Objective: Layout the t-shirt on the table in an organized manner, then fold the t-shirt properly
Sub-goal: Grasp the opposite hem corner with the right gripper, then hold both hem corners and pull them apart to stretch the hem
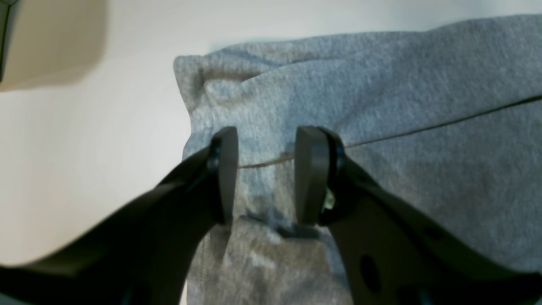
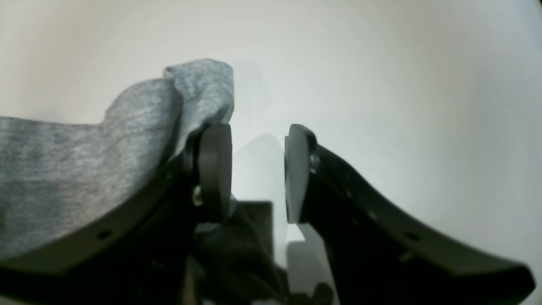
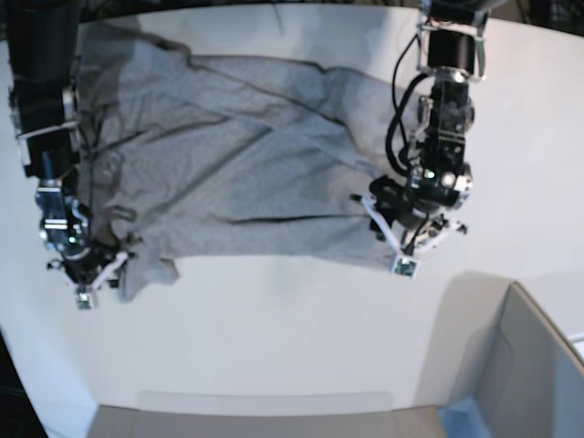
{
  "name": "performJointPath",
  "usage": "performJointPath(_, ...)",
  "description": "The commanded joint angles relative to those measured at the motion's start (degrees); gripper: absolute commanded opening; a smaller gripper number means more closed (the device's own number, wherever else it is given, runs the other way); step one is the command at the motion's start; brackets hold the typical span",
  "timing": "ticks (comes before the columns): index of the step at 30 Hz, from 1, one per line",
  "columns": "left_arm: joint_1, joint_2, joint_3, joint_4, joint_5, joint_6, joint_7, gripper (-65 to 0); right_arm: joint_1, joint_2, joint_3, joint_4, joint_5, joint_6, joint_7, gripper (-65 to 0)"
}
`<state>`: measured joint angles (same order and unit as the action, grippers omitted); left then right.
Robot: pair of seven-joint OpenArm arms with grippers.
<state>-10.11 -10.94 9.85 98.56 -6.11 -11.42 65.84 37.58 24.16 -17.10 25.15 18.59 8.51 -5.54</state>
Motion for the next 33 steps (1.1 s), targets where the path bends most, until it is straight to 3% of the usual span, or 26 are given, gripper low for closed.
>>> performJointPath(1, -1.1, -0.2, 0.0, 1.2, 0.1, 0.1, -0.7, -41.5, 0.2, -0.1, -0.2, 0.2, -0.6, 0.5, -2.2, -43.4)
performJointPath(5, -1.0, -0.2, 0.0, 1.2, 0.1, 0.1, -0.7, -41.5, -1.4, -0.2, -0.2, 3.2, -0.6, 0.6, -4.4, -46.6)
performJointPath(9, -1.0, -0.2, 0.0, 1.2, 0.1, 0.1, -1.0, -41.5, -3.1, -0.2, 0.1, 9.9, -0.7, 0.6, -10.2, -65.0)
performJointPath(14, -1.4, -0.2, -0.1, 1.2, 0.1, 0.1, -1.1, -41.5, -3.3, 0.1, 0.3, 15.8, -0.7, 0.6, -14.0, -65.0)
performJointPath(17, -1.5, -0.2, -0.5, 1.2, 0.1, 0.2, -1.2, -41.5, -5.4, 2.0, 0.9, 22.5, -0.4, 0.0, -14.6, -65.0)
performJointPath(20, -1.5, -0.2, -0.6, 1.0, 0.2, 0.3, -1.3, -41.5, -7.9, 2.3, 6.1, 28.9, -0.4, 0.0, -14.8, -65.0)
performJointPath(23, -2.8, -0.2, -0.6, 0.8, 0.2, 0.6, -2.5, -41.3, -8.8, 1.9, 13.8, 32.0, -0.7, 0.1, -18.5, -65.0)
performJointPath(29, -5.8, -0.6, -0.6, -4.5, 0.2, 0.6, -5.4, -31.3, -9.0, 2.3, 16.3, 32.2, -0.8, 0.5, -20.9, -65.0)
performJointPath(33, -6.5, -0.8, -0.5, -8.1, 0.4, 0.6, -7.3, -31.1, -10.0, 2.4, 16.5, 32.2, -0.8, 0.5, -21.1, -65.0)
